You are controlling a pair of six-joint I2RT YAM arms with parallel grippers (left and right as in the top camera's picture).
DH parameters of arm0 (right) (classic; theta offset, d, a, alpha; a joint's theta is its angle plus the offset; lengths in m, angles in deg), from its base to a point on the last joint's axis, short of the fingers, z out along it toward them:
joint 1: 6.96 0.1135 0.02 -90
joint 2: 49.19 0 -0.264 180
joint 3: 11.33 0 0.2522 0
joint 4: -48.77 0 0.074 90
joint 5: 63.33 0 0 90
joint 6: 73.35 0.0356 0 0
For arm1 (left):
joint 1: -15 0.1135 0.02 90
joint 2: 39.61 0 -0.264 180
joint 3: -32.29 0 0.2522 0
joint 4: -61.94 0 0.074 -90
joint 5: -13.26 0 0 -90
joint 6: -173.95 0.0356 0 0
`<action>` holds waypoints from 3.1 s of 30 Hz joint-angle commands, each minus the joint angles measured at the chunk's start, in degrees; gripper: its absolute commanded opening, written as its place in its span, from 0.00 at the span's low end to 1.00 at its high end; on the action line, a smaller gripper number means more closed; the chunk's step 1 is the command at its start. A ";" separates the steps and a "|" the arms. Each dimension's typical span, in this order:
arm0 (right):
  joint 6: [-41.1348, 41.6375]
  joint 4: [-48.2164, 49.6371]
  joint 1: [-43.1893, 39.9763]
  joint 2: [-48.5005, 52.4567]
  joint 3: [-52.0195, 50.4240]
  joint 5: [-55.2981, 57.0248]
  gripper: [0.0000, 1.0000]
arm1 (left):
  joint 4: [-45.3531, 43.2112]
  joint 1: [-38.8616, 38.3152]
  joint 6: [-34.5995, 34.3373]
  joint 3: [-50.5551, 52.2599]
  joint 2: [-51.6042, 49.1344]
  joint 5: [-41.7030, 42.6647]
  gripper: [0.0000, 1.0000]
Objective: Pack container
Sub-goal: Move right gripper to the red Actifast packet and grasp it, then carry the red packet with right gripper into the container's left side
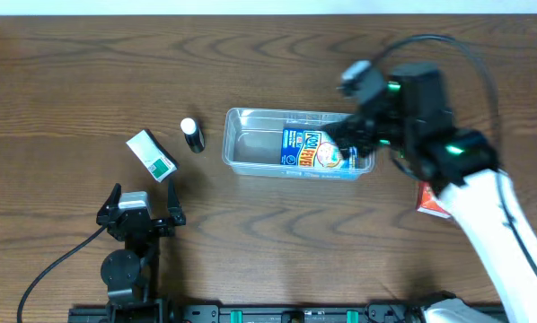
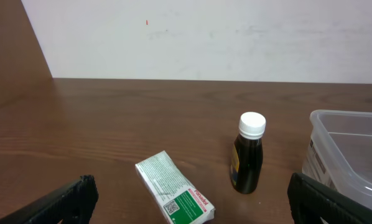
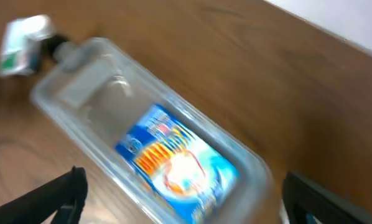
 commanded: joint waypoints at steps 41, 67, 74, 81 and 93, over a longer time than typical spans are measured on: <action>29.35 4.26 -26.84 12.15 -25.55 19.41 0.95 | 1.95 0.28 -0.50 0.94 0.31 0.63 0.98; 28.85 9.38 -26.93 17.79 -25.66 19.47 0.54 | 1.95 0.28 -0.50 0.94 0.31 0.63 0.98; 26.93 3.58 -26.93 14.05 -21.81 19.85 0.57 | 1.95 0.28 -0.50 0.94 0.31 0.66 0.98; 24.96 -2.69 -26.93 2.27 -13.03 14.67 0.61 | 1.95 0.28 -0.50 0.94 0.31 0.63 0.98; 34.77 21.70 -19.26 -6.62 -12.04 -15.91 0.59 | 1.95 0.28 -0.50 0.94 0.31 0.63 0.98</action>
